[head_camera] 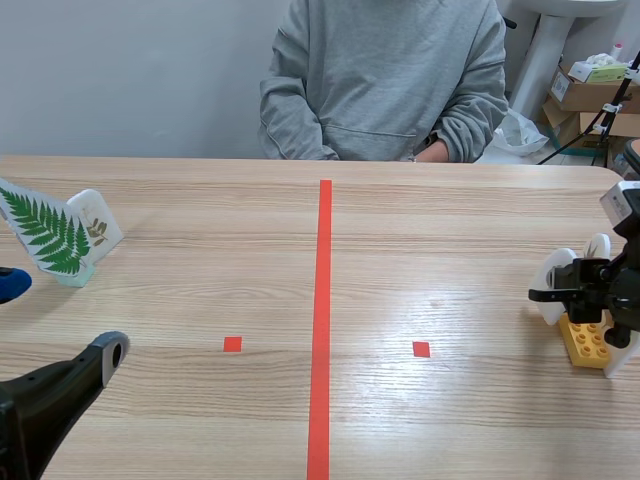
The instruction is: Do the leaf sorting experiment
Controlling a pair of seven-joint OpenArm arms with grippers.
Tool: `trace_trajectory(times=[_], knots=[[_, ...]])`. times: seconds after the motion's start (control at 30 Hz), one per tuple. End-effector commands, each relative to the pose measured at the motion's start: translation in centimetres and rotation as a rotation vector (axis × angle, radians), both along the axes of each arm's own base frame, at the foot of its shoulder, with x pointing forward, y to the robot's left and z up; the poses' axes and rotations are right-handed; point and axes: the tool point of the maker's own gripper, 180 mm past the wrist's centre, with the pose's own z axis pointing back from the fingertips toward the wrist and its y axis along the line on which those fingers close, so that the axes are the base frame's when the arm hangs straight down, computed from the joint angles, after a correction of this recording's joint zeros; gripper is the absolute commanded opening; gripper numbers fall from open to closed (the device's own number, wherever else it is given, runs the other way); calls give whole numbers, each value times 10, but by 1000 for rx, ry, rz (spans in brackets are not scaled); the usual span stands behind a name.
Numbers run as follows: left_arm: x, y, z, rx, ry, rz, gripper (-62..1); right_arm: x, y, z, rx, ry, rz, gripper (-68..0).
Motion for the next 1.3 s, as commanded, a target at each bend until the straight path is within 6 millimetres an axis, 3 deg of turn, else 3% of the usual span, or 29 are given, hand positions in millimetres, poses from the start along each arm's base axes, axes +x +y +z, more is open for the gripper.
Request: trace_trajectory(times=[0.0,0.13,0.27,0.43,0.6,0.8,0.93,1.07,1.27], knots=[[1,-2,4,-22,-16,1,14,4,-3,4,-6,-14,-1,-651],[1,-2,4,-22,-16,1,14,3,-5,1,-7,-7,-10,-587],[1,-2,4,-22,-16,0,14,2,-5,0,-15,-5,-8,-567],[1,-2,4,-22,-16,0,14,2,-5,0,-20,-3,-6,-418],[1,-2,4,-22,-16,0,14,2,-5,1,-20,-8,-7,-336],[1,-2,4,-22,-16,0,14,3,-5,2,-20,-13,-6,-191],[1,-2,4,-21,-15,0,14,4,-6,5,-27,-18,7,-158],[1,-2,3,-19,-11,0,14,2,-12,18,-52,-44,28,-156],[1,-2,4,-20,-13,0,14,-17,-8,67,-139,-143,176,-110]])
